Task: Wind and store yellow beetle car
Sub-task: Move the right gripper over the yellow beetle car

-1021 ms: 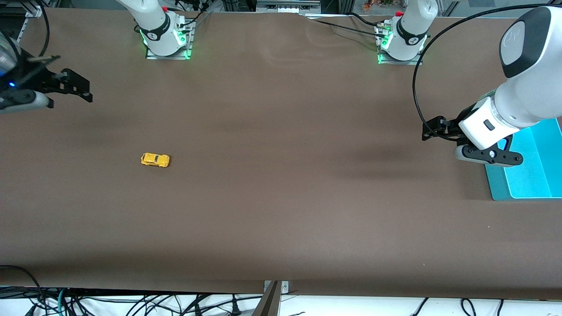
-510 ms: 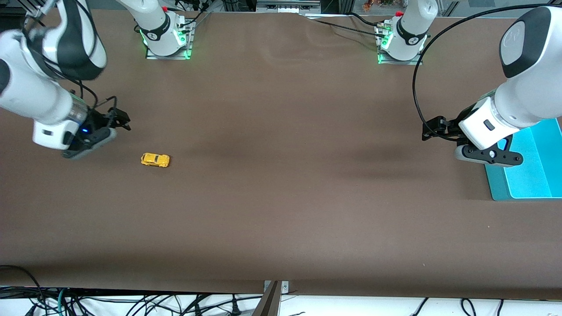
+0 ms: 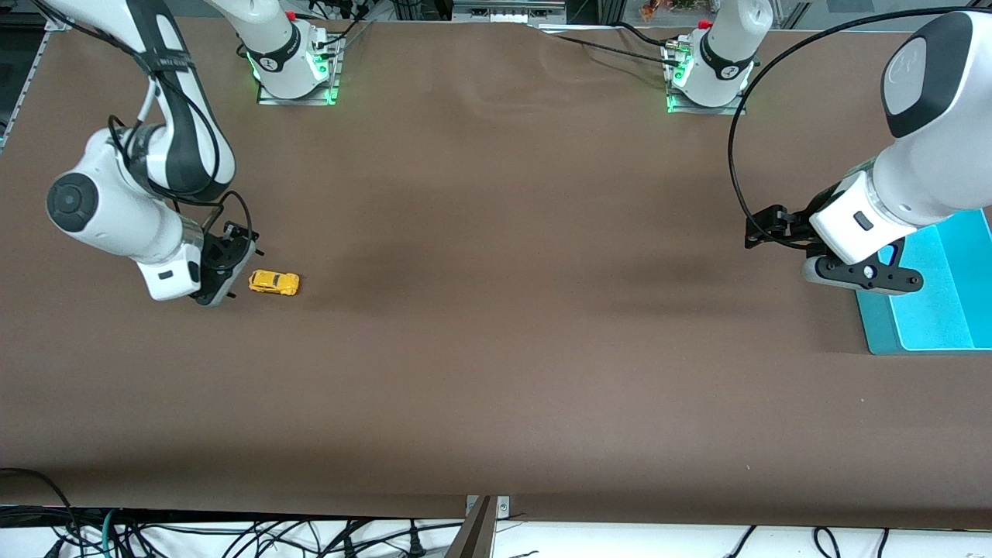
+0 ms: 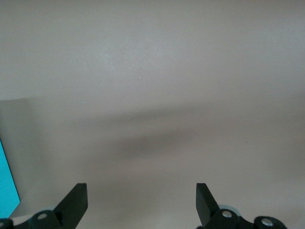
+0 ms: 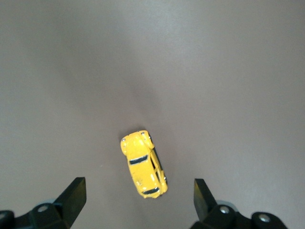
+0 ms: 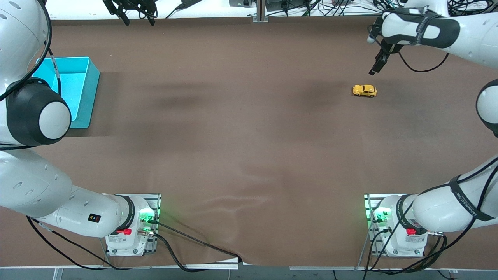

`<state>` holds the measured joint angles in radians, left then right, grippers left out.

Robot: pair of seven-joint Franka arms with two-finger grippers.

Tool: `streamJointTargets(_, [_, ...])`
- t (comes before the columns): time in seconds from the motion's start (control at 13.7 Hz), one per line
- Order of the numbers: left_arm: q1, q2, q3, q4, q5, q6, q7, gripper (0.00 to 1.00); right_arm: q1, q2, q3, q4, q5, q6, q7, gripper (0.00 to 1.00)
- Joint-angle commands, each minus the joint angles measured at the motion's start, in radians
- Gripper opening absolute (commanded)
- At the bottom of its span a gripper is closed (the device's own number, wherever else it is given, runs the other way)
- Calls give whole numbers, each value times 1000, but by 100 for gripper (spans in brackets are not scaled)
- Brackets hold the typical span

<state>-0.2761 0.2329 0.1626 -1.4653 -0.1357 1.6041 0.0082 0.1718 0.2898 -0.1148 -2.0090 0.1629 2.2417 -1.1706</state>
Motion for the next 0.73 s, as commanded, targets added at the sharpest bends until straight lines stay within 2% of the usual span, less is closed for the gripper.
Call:
streamJointTargets(0.0, [5, 14, 0, 30, -32, -13, -2, 100, 0, 28, -5, -49, 59, 94, -195, 100])
streamJointTargets(0.29, [5, 14, 0, 30, -32, -13, -2, 100, -12, 71, -6, -68, 61, 153, -391, 100])
streamJointTargets(0.51, [5, 14, 0, 30, -32, -13, -2, 100, -23, 78, -6, -76, 61, 173, -437, 100])
streamJointTargets(0.66, [5, 14, 0, 30, -33, -13, -2, 100, -35, 71, -3, -124, 60, 219, -454, 100])
